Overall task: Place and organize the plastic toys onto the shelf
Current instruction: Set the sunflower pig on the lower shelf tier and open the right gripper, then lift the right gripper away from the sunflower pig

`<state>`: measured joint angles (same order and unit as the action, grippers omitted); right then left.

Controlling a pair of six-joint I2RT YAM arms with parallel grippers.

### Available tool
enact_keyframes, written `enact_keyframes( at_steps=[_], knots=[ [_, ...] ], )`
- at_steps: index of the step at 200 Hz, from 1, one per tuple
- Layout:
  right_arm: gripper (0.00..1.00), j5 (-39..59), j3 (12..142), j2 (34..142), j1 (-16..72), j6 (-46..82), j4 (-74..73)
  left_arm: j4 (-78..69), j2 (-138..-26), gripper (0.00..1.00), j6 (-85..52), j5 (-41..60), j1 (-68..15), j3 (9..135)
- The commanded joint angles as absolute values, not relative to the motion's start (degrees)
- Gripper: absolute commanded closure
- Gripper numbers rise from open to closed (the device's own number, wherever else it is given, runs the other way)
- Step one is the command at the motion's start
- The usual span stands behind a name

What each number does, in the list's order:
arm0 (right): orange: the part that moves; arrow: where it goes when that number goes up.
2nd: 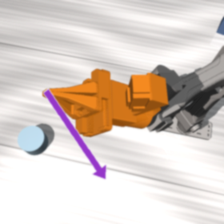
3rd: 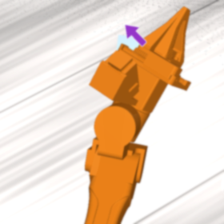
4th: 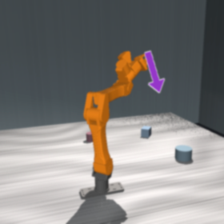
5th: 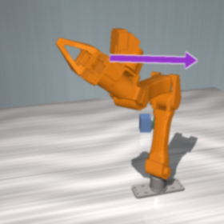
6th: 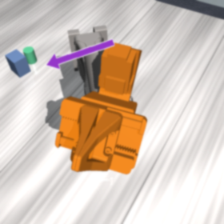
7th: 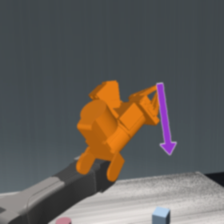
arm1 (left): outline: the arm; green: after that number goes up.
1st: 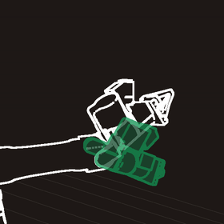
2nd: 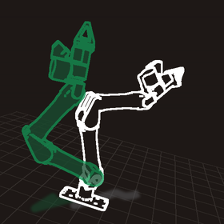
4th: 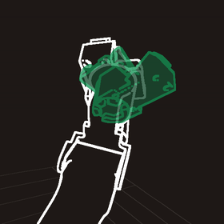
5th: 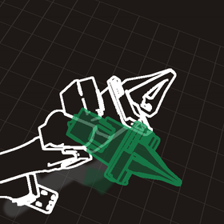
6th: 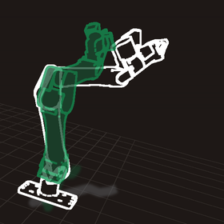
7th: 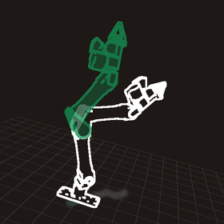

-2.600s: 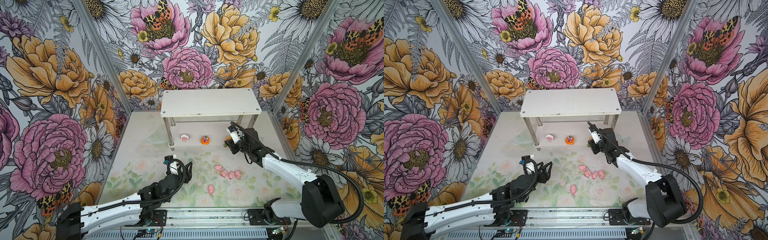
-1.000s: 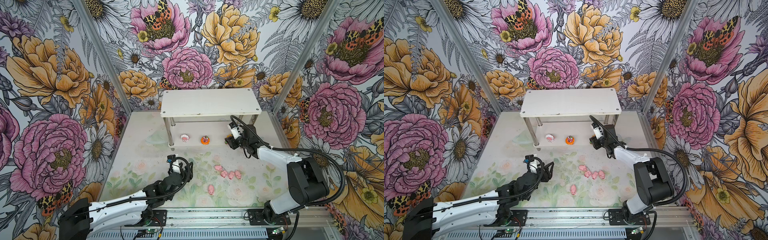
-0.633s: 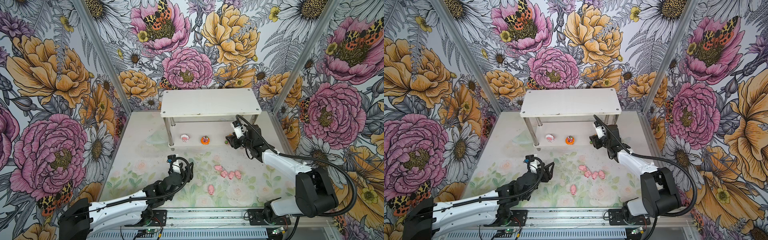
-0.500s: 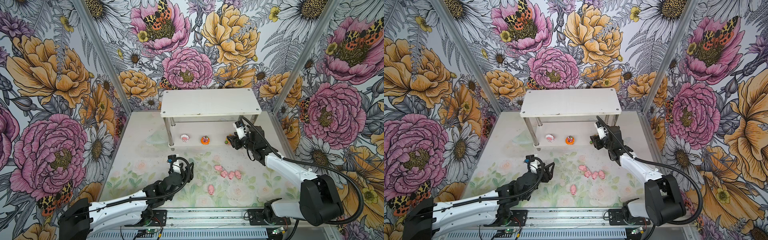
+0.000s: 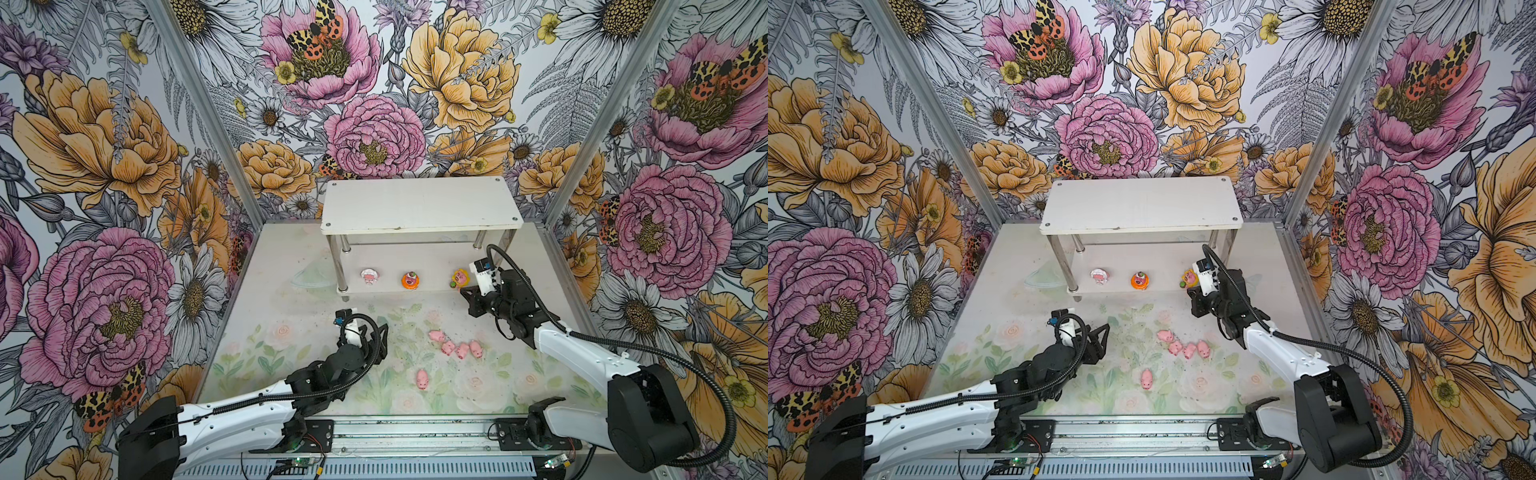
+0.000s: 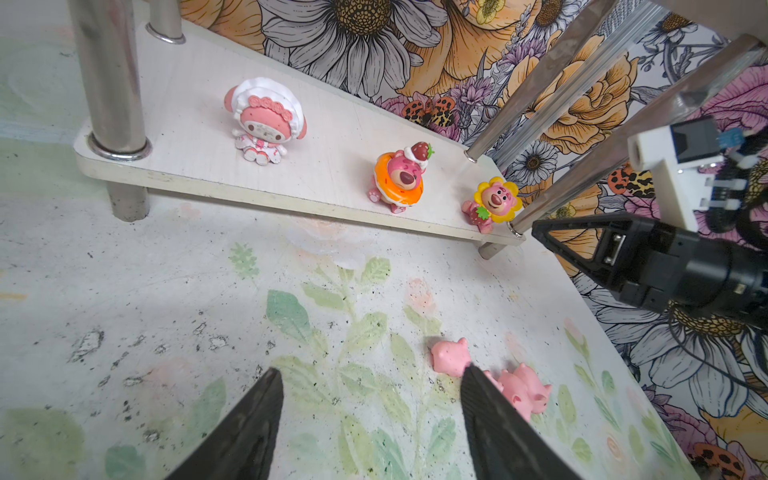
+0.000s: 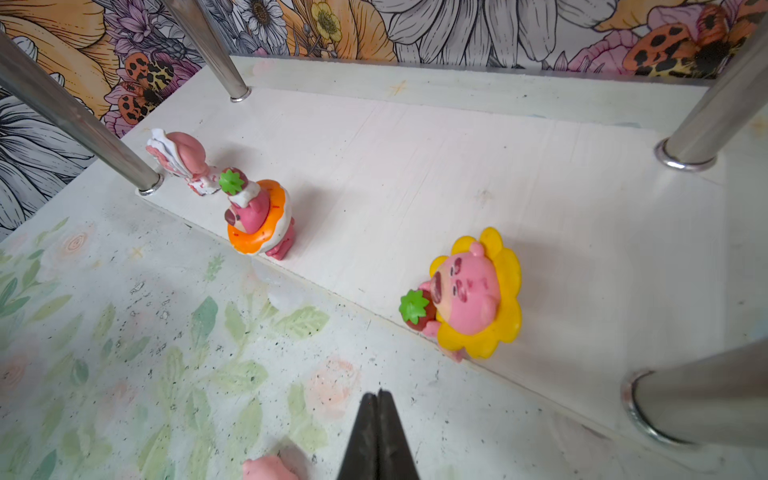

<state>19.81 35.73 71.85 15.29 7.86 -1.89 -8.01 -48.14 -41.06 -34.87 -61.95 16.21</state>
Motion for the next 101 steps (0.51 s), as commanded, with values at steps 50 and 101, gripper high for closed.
enact_keyframes(
  at_steps=[50,101],
  knots=[
    [1.0,19.7,39.8,80.7,15.0,11.9,-4.6,-9.0,-48.6,0.3,-42.4,-33.2,-60.8,16.1],
    [1.0,16.6,40.5,82.5,14.8,13.3,-5.5,-9.2,-48.4,0.29,-42.8,-32.9,-59.9,15.6]
  ],
)
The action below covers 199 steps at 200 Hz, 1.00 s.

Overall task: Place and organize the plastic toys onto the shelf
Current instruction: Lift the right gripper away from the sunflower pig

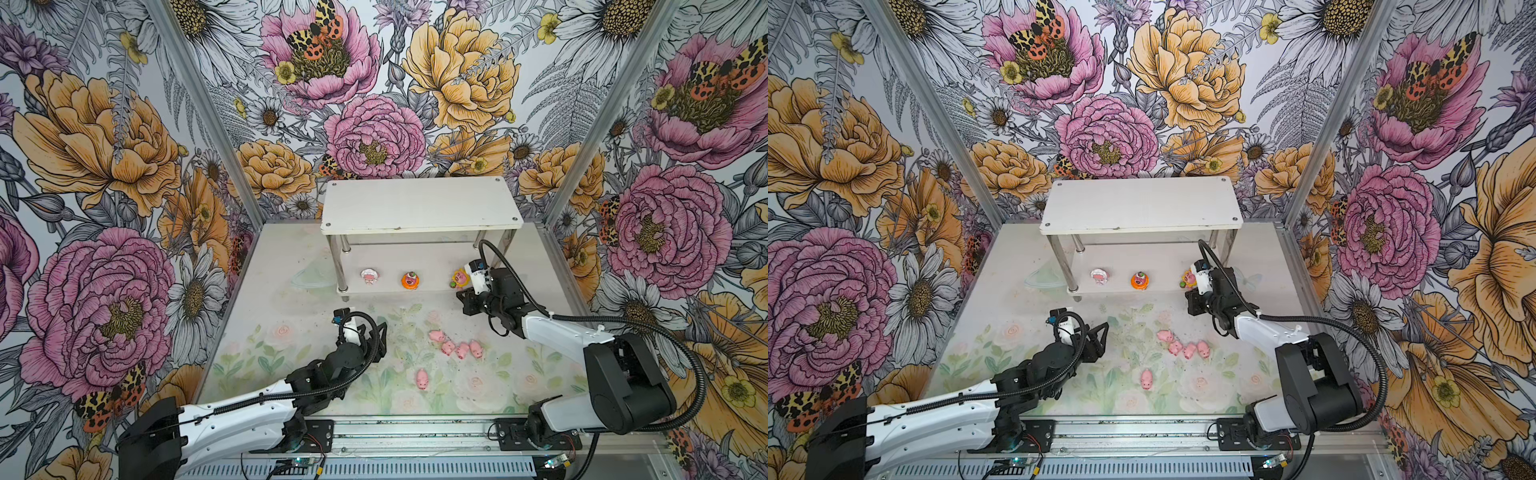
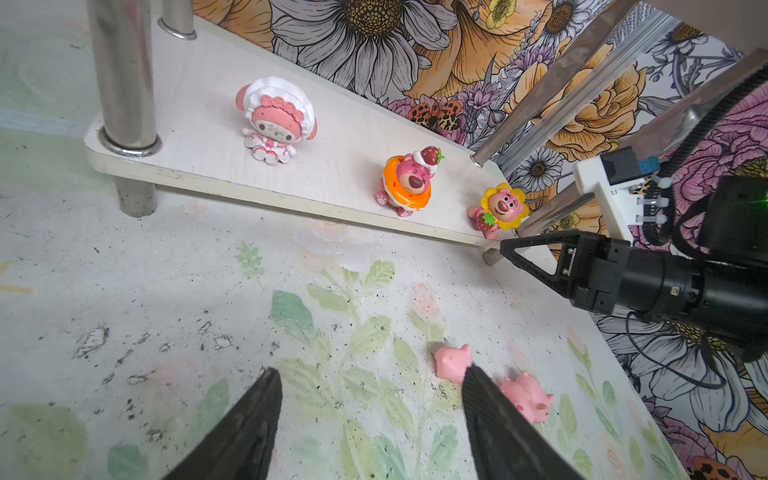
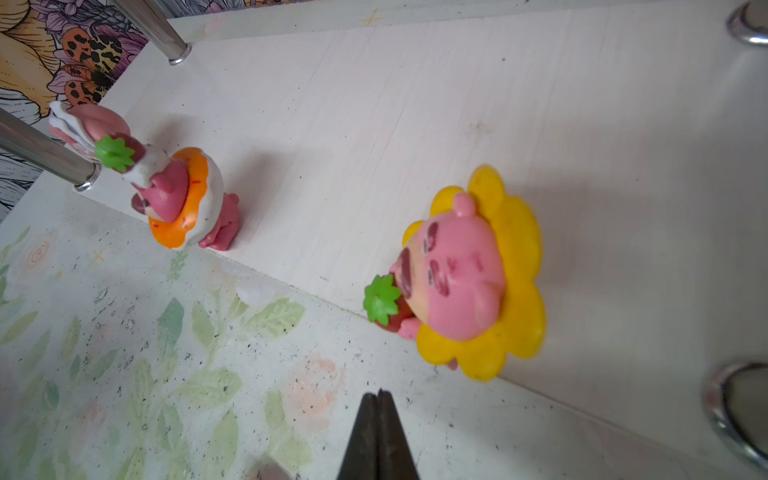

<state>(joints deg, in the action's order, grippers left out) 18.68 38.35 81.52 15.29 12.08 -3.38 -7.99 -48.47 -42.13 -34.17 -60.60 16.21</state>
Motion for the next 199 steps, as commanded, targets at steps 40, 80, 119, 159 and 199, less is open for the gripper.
enact_keyframes(
  at_steps=[40,80,119,159,199],
  knots=[
    [1.0,14.0,41.2,84.2,14.6,13.3,-6.0,-9.8,-49.1,0.29,-42.8,-31.9,-59.0,15.4],
    [1.0,12.2,41.9,85.7,14.4,13.6,-7.1,-10.7,-50.8,0.29,-42.6,-30.6,-58.0,15.8],
    [1.0,10.9,42.8,86.9,13.7,13.9,-7.9,-11.4,-52.0,0.29,-42.5,-29.7,-57.3,16.3],
    [1.0,11.2,43.7,88.3,12.8,14.5,-8.6,-11.6,-52.8,0.29,-42.5,-29.0,-56.7,16.4],
    [1.0,11.4,43.4,88.5,12.2,15.0,-9.0,-11.9,-53.2,0.29,-42.5,-28.6,-56.4,16.6]
  ],
)
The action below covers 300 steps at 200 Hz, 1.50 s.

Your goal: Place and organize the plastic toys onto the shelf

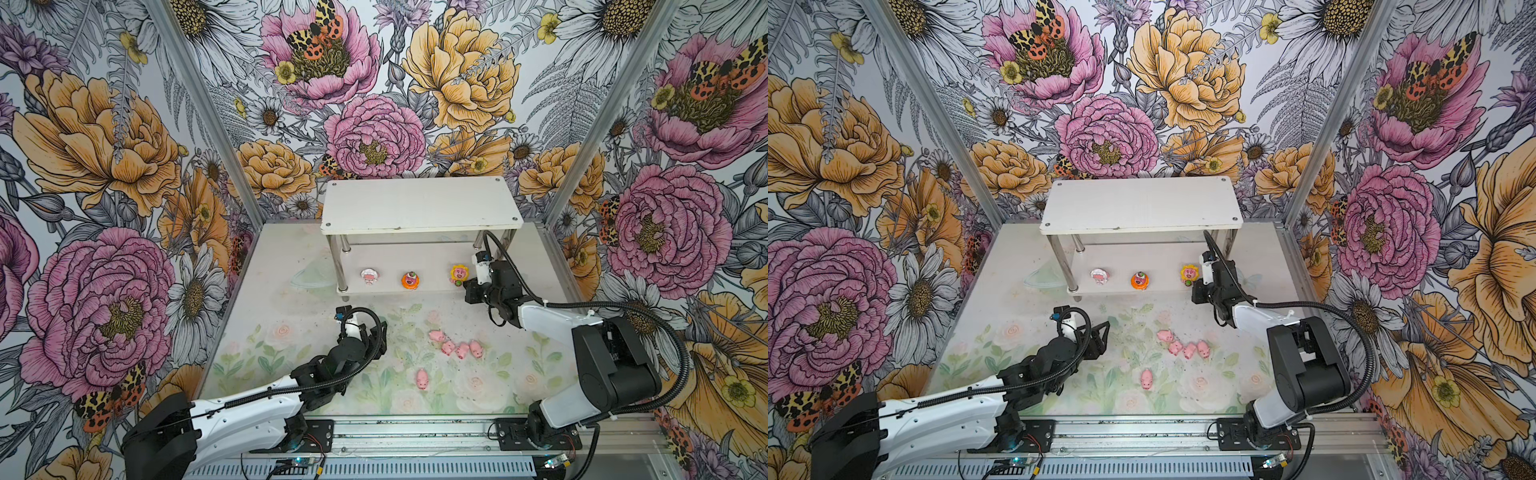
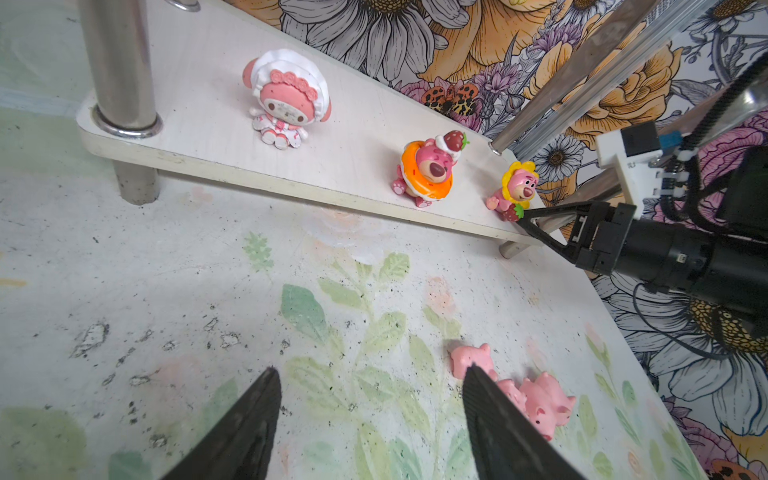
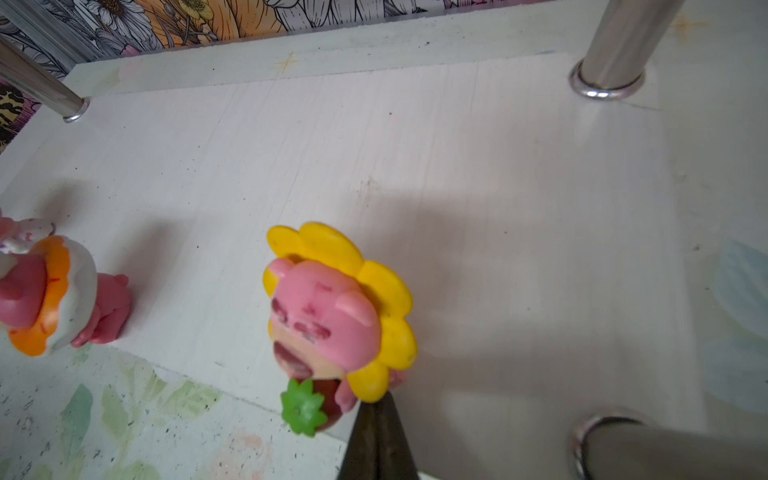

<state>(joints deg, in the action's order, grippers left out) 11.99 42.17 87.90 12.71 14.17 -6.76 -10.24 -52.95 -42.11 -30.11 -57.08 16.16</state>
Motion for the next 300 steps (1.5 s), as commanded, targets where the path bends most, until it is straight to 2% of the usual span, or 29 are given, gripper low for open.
enact_keyframes(
  at_steps=[1,51,101,147,174,215,256,300],
  knots=[
    [1.0,11.5,43.5,88.4,12.2,15.0,-9.0,-11.9,-53.2,0.29,-42.5,-28.6,-56.3,16.7],
    [1.0,12.5,42.1,86.3,12.0,15.6,-8.5,-12.0,-53.5,0.29,-42.5,-28.1,-56.3,16.6],
    [1.0,13.4,37.7,76.7,12.2,17.2,-5.4,-10.5,-51.5,0.29,-41.9,-28.4,-56.2,16.6],
    [1.0,13.0,33.3,67.7,13.7,18.6,-1.6,-6.2,-45.7,0.29,-41.4,-29.7,-56.2,16.2],
    [1.0,12.6,31.6,65.9,17.0,19.7,-1.4,-2.9,-41.4,0.29,-41.7,-30.8,-56.2,15.3],
    [1.0,13.6,31.2,69.5,22.4,21.5,-7.2,2.9,-36.9,0.29,-41.4,-32.8,-56.2,15.4],
    [1.0,16.8,34.5,81.2,28.9,26.1,-20.8,2.6,-35.8,0.29,-41.8,-33.3,-56.3,14.3],
    [1.0,17.2,40.2,92.5,32.0,28.5,-27.7,1.8,-37.0,0.28,-41.7,-33.2,-56.0,14.0]
  ],
)
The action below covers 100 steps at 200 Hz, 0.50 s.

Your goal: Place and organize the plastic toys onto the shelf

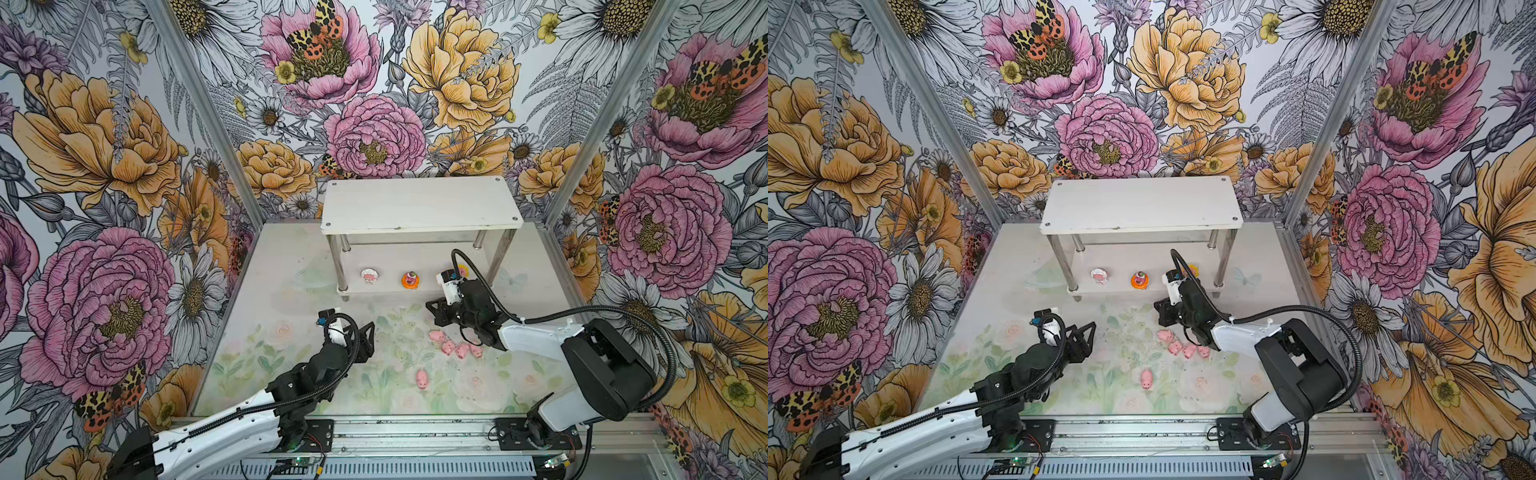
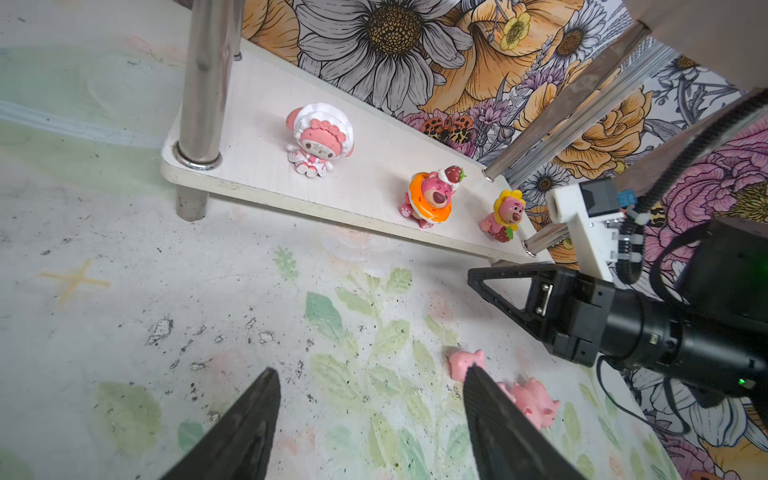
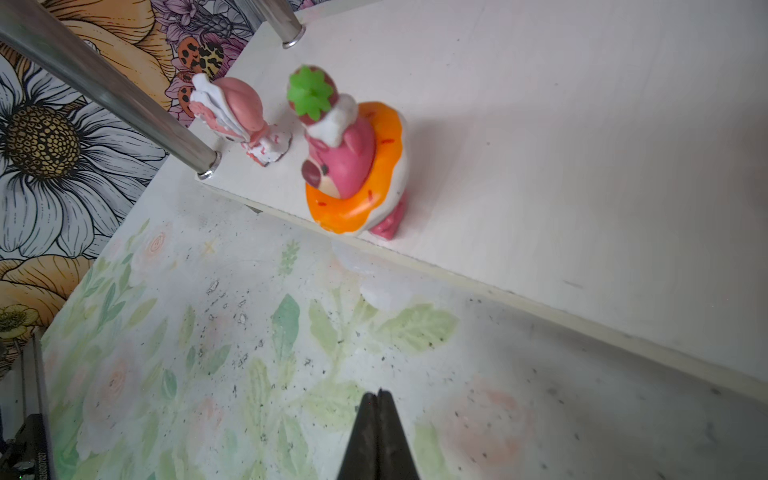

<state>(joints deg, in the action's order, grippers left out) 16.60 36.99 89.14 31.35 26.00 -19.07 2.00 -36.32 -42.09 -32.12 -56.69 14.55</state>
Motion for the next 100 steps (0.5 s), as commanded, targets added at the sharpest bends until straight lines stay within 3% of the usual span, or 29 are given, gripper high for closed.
enact_keyframes(
  at_steps=[1,100],
  knots=[
    [1.0,17.2,40.2,92.7,32.0,28.6,-27.8,1.7,-37.0,0.28,-41.7,-33.2,-56.0,14.0],
    [1.0,15.5,45.3,100.3,31.9,29.4,-29.4,-0.9,-39.6,0.27,-41.2,-30.5,-53.2,13.5]
  ],
)
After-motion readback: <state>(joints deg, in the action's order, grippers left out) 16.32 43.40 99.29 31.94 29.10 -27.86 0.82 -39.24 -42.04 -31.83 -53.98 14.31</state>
